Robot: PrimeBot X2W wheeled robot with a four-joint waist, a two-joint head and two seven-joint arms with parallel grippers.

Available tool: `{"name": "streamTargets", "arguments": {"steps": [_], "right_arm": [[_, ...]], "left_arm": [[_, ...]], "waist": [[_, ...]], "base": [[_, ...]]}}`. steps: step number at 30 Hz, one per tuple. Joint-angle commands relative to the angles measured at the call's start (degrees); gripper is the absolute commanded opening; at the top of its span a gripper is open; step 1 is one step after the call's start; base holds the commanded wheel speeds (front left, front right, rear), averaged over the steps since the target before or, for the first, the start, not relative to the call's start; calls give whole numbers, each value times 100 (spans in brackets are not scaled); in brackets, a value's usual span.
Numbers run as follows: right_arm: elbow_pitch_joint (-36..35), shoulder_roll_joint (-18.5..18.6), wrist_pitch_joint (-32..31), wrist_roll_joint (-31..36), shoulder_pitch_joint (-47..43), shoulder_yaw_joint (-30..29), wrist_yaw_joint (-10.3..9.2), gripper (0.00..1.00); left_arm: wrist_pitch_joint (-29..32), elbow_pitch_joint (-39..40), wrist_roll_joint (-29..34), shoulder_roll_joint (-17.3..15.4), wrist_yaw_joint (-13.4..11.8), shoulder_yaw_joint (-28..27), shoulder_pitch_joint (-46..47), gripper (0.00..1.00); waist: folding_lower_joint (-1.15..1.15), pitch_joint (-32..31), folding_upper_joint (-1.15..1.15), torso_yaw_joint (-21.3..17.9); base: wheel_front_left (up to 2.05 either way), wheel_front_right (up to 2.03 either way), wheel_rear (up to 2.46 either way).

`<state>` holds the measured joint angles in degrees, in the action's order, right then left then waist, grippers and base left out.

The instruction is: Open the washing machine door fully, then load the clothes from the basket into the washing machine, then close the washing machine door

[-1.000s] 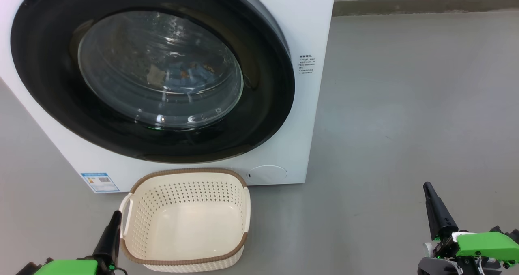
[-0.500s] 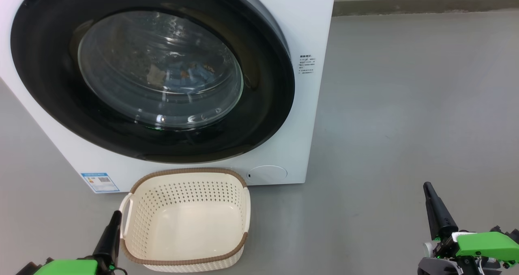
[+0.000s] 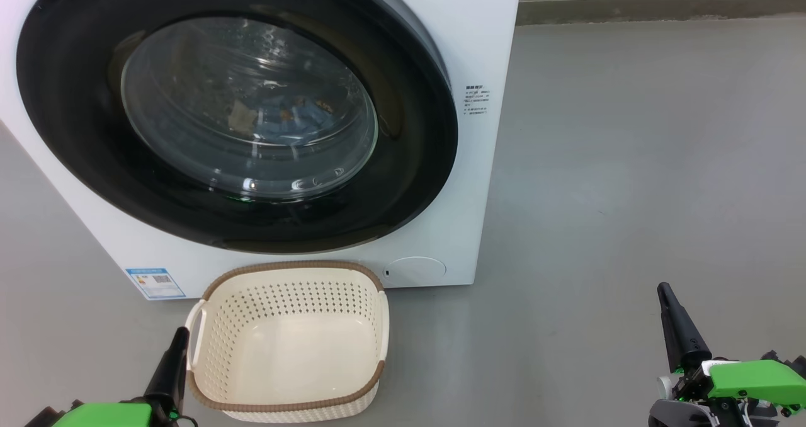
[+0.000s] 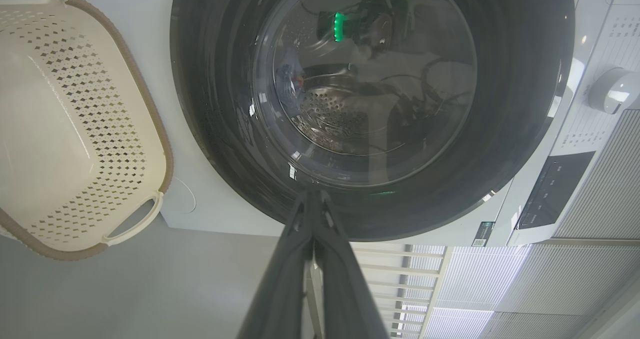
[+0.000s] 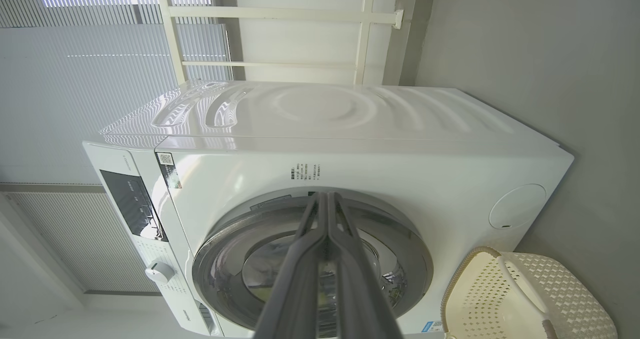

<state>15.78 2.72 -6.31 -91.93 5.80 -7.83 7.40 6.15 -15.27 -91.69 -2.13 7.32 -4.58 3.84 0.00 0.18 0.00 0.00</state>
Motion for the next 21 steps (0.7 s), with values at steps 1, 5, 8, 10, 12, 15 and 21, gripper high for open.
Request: {"name": "streamTargets", "arguments": {"steps": [1,5,8,10,12,15,21], "right_arm": [[-176,16,-21,-20,39,126,9,0],[-176,16,-21,-20,38,126,9,0],[-176,16,-21,-20,38,127,9,0],[-176,16,-21,-20,38,127,9,0],[-176,16,-21,-21,38,127,9,0],[-176,16,-20,-21,38,127,9,0],[-176,16,-20,-21,38,128,9,0]], "left_arm": [[39,122,-42,-75,17,-201,236,0],[39,122,-42,-75,17,-201,236,0],[39,122,-43,-75,17,-201,236,0],[39,122,-43,-75,17,-200,236,0],[39,122,-43,-75,17,-200,236,0],[38,122,-43,-75,17,-200,236,0],[38,122,-44,-75,17,-199,236,0]], "waist": [[0,0,0,0],[0,0,0,0],[0,0,0,0],[0,0,0,0],[0,0,0,0],[0,0,0,0],[0,0,0,0]], "base": [[0,0,0],[0,0,0],[0,0,0],[0,0,0],[0,0,0],[0,0,0],[0,0,0]]}}
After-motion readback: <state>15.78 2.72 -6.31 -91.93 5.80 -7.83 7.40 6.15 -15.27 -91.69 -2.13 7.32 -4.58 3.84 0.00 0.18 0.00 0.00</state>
